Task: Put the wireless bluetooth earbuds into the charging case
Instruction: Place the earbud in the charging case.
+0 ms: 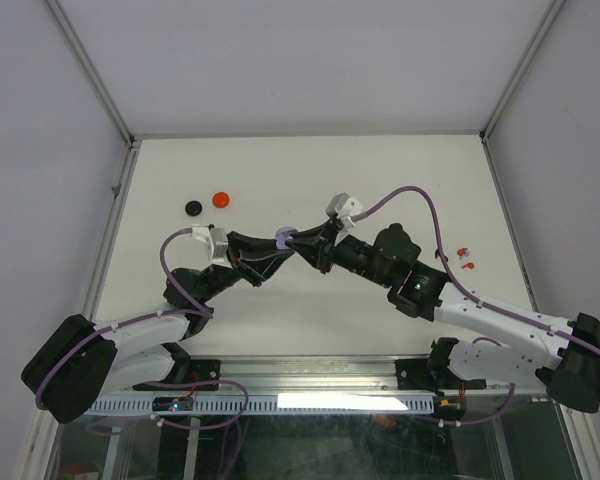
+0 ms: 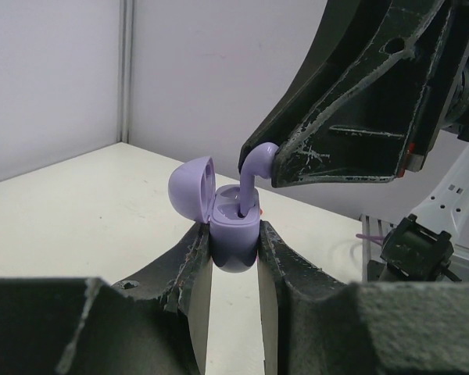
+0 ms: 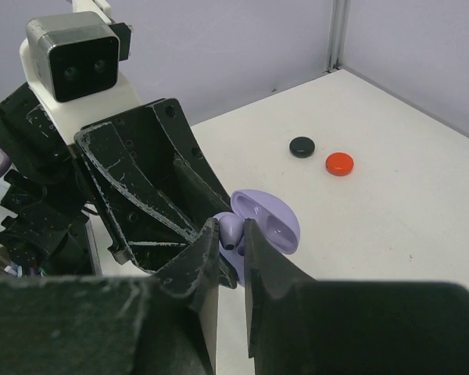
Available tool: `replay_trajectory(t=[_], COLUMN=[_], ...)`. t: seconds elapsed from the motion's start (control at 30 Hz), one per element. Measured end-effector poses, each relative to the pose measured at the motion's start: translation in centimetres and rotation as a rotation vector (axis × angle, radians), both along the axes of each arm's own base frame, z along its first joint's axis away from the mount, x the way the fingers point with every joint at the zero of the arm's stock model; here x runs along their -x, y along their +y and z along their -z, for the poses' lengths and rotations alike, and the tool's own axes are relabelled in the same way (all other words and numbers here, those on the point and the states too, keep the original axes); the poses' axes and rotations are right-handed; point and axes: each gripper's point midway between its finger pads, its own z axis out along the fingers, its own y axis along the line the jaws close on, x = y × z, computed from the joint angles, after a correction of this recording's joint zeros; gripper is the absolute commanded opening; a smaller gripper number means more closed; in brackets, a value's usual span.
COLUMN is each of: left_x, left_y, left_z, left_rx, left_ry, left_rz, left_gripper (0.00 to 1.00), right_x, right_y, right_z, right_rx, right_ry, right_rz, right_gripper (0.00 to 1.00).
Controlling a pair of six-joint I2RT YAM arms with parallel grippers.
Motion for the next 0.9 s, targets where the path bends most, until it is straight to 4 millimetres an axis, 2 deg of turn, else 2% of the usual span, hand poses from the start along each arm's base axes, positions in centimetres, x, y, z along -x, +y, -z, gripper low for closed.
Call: replay_trajectory(t=[0.17,0.47,0.9], left_x=[-0.1,-0.5,-0.6], left_y=[0.0,-0.5,-0.4], left_z=[0.2,1.5,1.4], left_rx=[-0.003,-0.085,-0.13], left_ry=[0.011,0.01,-0.047], left_rz=[0.0,-0.01,-0.035], left_gripper=[0.0,0.0,0.0], right_x=[-0.1,-0.3,-0.3], right_y=[0.0,-0.2,-0.2], right_z=[0.2,1.8,2.0], right_rx=[0.012,0.091,0.139], right_ry=[-0.003,0.027,0.056], right_rz=[0.002,0.012,0.022], right_gripper=[0.04,0.04,0.09])
